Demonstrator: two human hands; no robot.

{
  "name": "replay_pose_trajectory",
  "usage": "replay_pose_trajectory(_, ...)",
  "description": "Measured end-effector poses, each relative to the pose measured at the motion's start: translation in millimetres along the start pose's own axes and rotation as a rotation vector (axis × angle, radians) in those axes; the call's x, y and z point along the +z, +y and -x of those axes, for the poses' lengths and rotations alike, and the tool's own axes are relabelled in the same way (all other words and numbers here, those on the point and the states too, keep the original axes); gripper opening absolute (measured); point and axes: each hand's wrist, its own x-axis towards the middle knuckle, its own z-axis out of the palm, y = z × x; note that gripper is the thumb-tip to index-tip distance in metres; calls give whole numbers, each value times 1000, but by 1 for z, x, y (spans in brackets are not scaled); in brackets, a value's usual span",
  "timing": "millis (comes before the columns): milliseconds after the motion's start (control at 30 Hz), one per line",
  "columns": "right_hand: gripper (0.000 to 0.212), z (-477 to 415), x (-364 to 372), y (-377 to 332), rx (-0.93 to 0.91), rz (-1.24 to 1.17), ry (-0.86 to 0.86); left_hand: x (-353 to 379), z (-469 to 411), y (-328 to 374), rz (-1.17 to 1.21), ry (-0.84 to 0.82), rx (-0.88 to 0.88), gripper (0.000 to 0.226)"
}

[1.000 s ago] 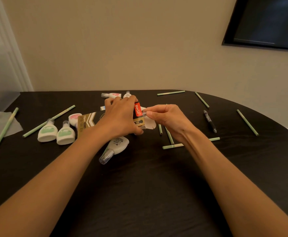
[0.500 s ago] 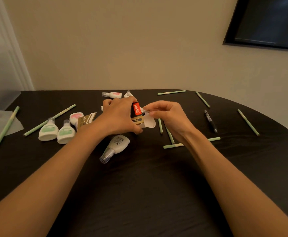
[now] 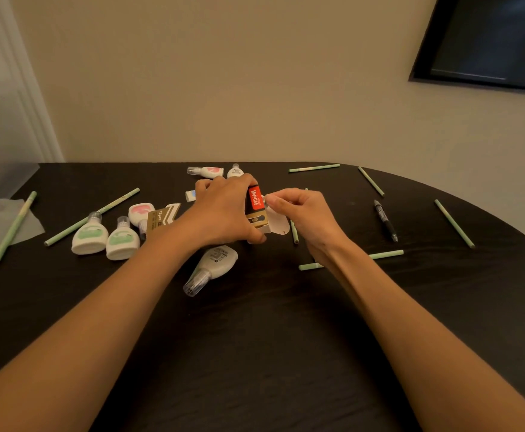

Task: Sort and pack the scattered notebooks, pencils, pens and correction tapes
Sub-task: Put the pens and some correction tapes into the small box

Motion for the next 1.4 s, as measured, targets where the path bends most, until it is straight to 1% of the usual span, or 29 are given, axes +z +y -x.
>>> replay_pose_trajectory(133, 18, -1, 3, 1, -16, 17, 21, 0, 0, 1, -9, 22, 4, 85)
replay_pose_trajectory(300, 15, -3, 0, 2, -7, -34, -43, -3, 1, 1, 34, 48, 19, 86)
replay_pose_trajectory(433, 17, -3, 0, 2, 21, 67, -100, 1, 4, 2, 31, -14, 22, 88)
replay_pose_trajectory(533, 17, -4, -9, 0, 50, -21, -142, 1, 3, 6, 8, -12, 5, 91)
replay_pose_trajectory(567, 18, -5, -16, 1, 58, -72, -126, 1, 1, 10, -17, -1, 4, 91)
replay_pose_trajectory(600, 20, -7, -22, 2, 74, -120, -66, 1, -1, 12, -50, 1, 1, 92)
replay_pose_trajectory(633, 22, -10, -32, 4, 102, -150, 44, 2, -4, 17, -86, -4, 0, 92)
replay_pose_trajectory(667, 23, -13, -42, 8, 138, -131, 186, 4, -6, 20, -120, -12, -2, 93)
replay_pose_trajectory(700, 23, -15, -56, 15, 175, -16, 348, 6, -9, 25, -143, -17, -2, 94)
replay_pose_trajectory(733, 23, -17, -68, 25, 212, 208, 499, 7, -12, 29, -154, -18, 0, 95)
replay_pose_trajectory(767, 24, -17, -82, 35, 249, 464, 613, 8, -15, 34, -157, -14, 7, 94)
replay_pose_trajectory(800, 28, -16, -95, 44, 290, 672, 672, 9, -18, 39, -156, -7, 14, 94)
replay_pose_trajectory(833, 34, -15, -105, 54, 354, 797, 686, 9, -21, 43, -152, 3, 19, 93)
replay_pose_trajectory(867, 41, -15, -113, 61, 433, 850, 670, 10, -24, 47, -149, 9, 27, 91)
replay_pose_trajectory(933, 50, -15, -121, 70, 554, 868, 606, 13, -29, 54, -145, 4, 49, 86)
replay_pose_trajectory(967, 48, -16, -122, 73, 580, 863, 580, 15, -30, 56, -141, -6, 61, 82)
replay_pose_trajectory(1033, 38, -19, -125, 75, 577, 798, 573, 17, -33, 60, -131, -14, 69, 78)
replay_pose_trajectory(1133, 22, -23, -125, 73, 553, 659, 605, 16, -34, 60, -137, 17, 58, 84)
replay_pose_trajectory(1200, 19, -24, -124, 67, 519, 575, 633, 15, -34, 60, -133, 41, 57, 86)
replay_pose_trajectory(1267, 16, -24, -123, 58, 447, 476, 640, 13, -33, 59, -134, 48, 52, 85)
replay_pose_trajectory(1333, 9, -20, -116, 45, 371, 286, 590, 10, -30, 55, -140, 44, 42, 86)
replay_pose_trajectory(1400, 7, -14, -105, 33, 359, -23, 483, 7, -27, 51, -110, 53, 27, 85)
